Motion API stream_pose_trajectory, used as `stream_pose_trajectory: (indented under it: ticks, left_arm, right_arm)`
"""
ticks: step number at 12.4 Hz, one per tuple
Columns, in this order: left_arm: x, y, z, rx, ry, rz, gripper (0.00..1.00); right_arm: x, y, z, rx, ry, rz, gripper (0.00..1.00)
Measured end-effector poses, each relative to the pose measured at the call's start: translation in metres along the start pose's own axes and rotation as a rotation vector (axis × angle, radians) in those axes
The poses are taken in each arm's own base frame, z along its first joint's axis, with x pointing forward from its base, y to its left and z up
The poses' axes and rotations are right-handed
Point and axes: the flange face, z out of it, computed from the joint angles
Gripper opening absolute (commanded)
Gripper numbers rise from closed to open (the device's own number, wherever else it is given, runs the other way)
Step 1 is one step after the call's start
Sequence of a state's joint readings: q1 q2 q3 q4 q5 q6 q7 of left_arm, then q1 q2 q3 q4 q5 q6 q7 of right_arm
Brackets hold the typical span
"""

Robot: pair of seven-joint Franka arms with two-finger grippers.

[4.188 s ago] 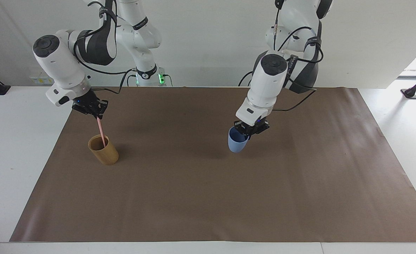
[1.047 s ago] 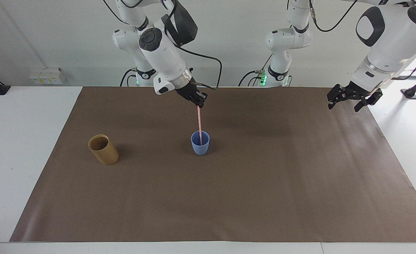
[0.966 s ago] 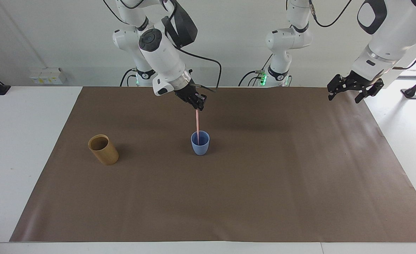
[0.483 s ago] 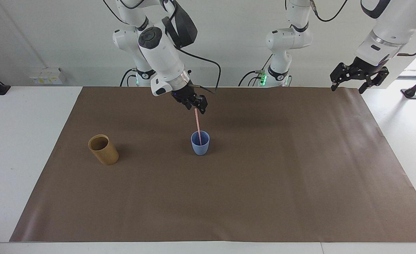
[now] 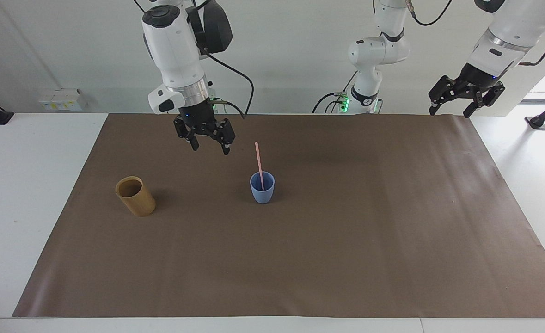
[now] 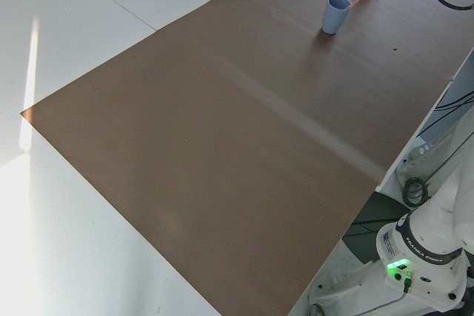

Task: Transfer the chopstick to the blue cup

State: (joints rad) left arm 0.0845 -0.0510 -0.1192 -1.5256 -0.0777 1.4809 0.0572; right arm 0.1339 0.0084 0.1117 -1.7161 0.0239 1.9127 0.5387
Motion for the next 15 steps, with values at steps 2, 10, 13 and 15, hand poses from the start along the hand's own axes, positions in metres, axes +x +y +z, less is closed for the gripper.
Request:
stream_pose_trajectory:
  ticks: [2, 10, 13, 15]
  left_arm:
    - [-0.001, 0.001, 0.001, 0.000, -0.009, 0.000, 1.00]
    - [-0.003, -0.010, 0.001, -0.002, -0.019, -0.028, 1.00]
    - [-0.003, -0.009, 0.001, -0.002, -0.019, -0.027, 1.00]
    - [-0.003, -0.009, 0.001, -0.002, -0.019, -0.028, 1.00]
  right_arm:
    - [0.011, 0.043, -0.024, -0.035, -0.003, -0.066, 1.00]
    - [0.017, 0.107, -0.067, -0.090, -0.113, -0.179, 1.00]
    - [0.019, 0.103, -0.067, -0.093, -0.143, -0.184, 1.00]
    - [0.027, 0.103, -0.068, -0.091, -0.151, -0.181, 1.00]
